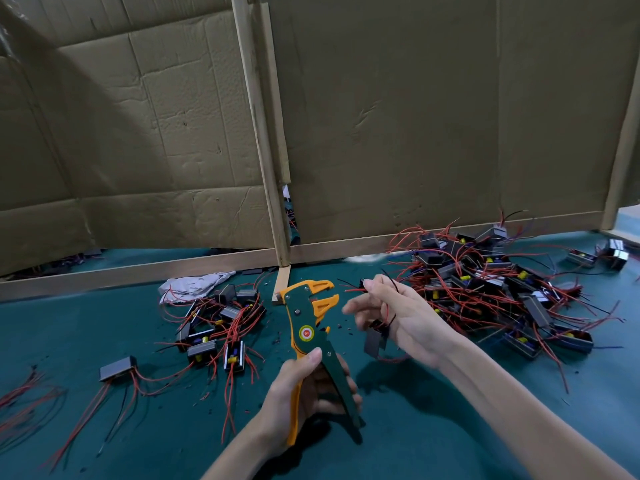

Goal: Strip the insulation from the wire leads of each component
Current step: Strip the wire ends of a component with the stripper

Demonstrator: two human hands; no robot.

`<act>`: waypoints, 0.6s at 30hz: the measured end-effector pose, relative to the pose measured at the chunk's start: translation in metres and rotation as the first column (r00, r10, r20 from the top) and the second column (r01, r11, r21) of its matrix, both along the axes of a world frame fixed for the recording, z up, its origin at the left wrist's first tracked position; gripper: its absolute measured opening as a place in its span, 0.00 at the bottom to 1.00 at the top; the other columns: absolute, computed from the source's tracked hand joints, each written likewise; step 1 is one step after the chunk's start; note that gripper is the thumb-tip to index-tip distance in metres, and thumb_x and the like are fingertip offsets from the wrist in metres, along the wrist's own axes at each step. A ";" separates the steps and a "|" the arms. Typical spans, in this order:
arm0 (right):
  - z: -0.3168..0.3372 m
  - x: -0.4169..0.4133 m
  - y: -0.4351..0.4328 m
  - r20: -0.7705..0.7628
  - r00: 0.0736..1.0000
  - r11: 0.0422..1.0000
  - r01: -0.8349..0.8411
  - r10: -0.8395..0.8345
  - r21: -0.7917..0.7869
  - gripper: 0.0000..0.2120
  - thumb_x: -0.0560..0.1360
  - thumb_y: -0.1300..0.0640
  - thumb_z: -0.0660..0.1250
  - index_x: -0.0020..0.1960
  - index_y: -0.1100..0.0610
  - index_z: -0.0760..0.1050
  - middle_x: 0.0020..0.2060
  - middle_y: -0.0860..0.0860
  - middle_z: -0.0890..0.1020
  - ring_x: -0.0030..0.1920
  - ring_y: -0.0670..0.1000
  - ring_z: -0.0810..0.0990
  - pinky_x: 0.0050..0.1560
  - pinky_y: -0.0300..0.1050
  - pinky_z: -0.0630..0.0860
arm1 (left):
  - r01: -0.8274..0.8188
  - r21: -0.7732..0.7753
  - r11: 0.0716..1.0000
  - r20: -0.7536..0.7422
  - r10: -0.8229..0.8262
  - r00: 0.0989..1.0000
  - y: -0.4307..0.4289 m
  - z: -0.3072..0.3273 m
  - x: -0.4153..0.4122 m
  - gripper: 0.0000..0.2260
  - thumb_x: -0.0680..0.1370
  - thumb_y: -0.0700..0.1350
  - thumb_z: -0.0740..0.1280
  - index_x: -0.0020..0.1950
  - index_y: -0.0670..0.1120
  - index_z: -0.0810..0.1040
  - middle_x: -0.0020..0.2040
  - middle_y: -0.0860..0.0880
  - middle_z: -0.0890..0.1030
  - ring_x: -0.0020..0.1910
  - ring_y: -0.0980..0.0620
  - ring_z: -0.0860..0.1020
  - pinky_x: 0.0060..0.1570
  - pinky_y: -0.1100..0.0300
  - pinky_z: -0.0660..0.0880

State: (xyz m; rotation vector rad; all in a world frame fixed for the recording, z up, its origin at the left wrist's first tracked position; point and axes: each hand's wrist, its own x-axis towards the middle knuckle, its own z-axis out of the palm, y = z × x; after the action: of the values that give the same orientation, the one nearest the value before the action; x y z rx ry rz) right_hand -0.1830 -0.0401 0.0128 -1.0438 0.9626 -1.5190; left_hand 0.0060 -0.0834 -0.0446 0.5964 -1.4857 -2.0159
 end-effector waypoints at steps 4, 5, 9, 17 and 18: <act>0.000 0.003 0.001 0.004 0.999 0.999 -0.041 0.041 0.012 0.11 0.82 0.57 0.57 0.40 0.55 0.64 0.44 0.63 0.84 0.37 0.54 0.82 0.44 0.46 0.78 | 0.023 -0.019 1.000 0.024 -0.022 0.999 -0.003 -0.003 0.000 0.30 0.61 0.63 0.76 0.46 0.38 0.82 0.42 0.34 0.80 0.43 0.35 0.81 0.46 0.44 0.78; -0.001 0.003 0.001 0.007 0.999 0.999 -0.044 0.044 0.018 0.11 0.82 0.57 0.58 0.40 0.55 0.64 0.43 0.63 0.84 0.37 0.54 0.82 0.44 0.46 0.79 | 0.024 -0.020 0.999 0.028 -0.024 0.999 -0.003 -0.004 0.000 0.30 0.61 0.63 0.76 0.46 0.38 0.82 0.43 0.34 0.80 0.44 0.35 0.81 0.47 0.44 0.78; -0.002 0.003 -0.001 0.005 1.000 0.999 -0.030 0.030 0.031 0.09 0.80 0.57 0.60 0.41 0.56 0.65 0.39 0.61 0.84 0.34 0.53 0.81 0.43 0.47 0.79 | 0.033 -0.022 0.999 0.052 -0.032 0.998 -0.003 -0.004 0.000 0.29 0.61 0.63 0.76 0.46 0.38 0.82 0.42 0.34 0.80 0.43 0.35 0.81 0.48 0.43 0.78; -0.003 0.004 -0.002 0.013 1.000 1.000 -0.021 0.020 0.023 0.10 0.80 0.59 0.60 0.41 0.57 0.66 0.36 0.59 0.82 0.33 0.51 0.79 0.45 0.50 0.80 | -0.014 -0.002 1.000 0.078 0.014 0.997 -0.001 -0.004 0.000 0.24 0.63 0.58 0.73 0.41 0.36 0.81 0.38 0.33 0.78 0.35 0.38 0.80 0.39 0.48 0.78; -0.004 0.005 -0.002 0.017 1.000 1.000 -0.018 0.018 0.021 0.09 0.80 0.59 0.60 0.41 0.58 0.66 0.35 0.59 0.82 0.33 0.51 0.79 0.45 0.50 0.80 | -0.036 0.011 0.999 0.086 0.035 0.996 0.000 -0.004 0.000 0.25 0.63 0.58 0.73 0.40 0.35 0.79 0.36 0.34 0.77 0.32 0.40 0.79 0.35 0.50 0.78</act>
State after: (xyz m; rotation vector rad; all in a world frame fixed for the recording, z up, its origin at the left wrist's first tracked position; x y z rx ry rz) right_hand -0.1785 -0.0422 0.0093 -1.0208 0.9536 -1.4974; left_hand 0.0056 -0.0834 -0.0489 0.7181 -1.5024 -1.9962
